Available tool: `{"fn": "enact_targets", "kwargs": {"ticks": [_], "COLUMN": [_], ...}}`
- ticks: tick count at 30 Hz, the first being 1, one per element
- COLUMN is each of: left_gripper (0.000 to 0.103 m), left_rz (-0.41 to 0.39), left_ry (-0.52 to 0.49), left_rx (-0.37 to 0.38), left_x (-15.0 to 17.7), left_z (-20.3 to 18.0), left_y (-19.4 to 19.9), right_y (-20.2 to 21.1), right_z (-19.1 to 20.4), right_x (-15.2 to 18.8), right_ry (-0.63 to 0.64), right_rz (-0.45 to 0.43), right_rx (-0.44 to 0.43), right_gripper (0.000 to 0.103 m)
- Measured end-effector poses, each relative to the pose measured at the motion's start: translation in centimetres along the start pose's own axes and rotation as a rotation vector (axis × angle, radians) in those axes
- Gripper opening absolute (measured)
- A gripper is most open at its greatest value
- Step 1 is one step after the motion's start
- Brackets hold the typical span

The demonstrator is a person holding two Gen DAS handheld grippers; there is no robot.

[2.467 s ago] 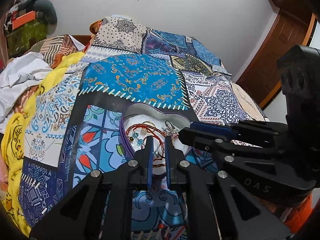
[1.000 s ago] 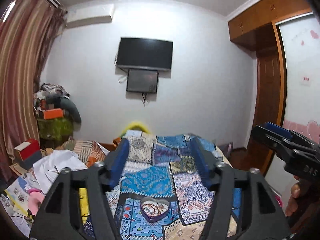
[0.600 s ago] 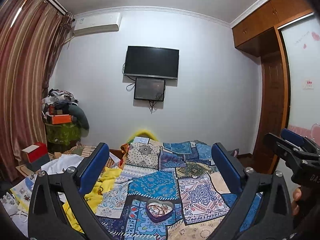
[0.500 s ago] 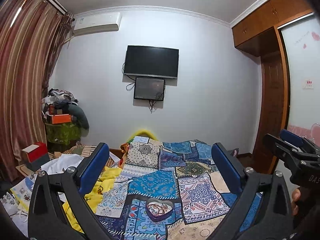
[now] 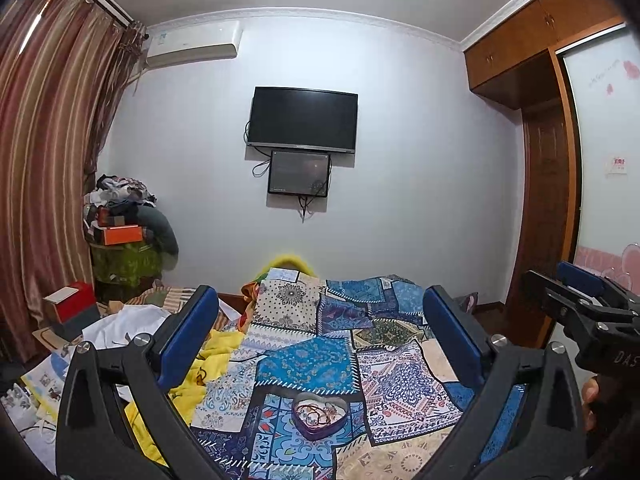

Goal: Organize jewelry

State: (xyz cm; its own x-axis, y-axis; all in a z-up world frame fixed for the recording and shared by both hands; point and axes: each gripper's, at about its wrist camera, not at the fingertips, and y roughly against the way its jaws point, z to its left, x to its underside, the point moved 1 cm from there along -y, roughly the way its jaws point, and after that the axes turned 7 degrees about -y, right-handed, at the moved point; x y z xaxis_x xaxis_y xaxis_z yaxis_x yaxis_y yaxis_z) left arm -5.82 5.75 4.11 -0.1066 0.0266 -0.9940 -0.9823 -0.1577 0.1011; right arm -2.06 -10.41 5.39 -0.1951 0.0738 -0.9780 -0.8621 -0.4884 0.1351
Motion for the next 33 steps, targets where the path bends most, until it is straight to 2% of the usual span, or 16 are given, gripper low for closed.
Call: {"fn": "enact_targets", "kwargs": {"ticks": [33], "left_gripper": [0.103], "left_rz": [0.042], "left_ry": [0.007], "left_rx": [0.010], "left_x": [0.8], "left_z": [0.5], "left_y": [-1.4], "right_y": [-0.1], "right_z": [-0.7], "right_x": [0.0], "right_ry": [-0.024], "right_rz": [0.028], "right_rx": [0.009], "right_gripper": [0.103]}}
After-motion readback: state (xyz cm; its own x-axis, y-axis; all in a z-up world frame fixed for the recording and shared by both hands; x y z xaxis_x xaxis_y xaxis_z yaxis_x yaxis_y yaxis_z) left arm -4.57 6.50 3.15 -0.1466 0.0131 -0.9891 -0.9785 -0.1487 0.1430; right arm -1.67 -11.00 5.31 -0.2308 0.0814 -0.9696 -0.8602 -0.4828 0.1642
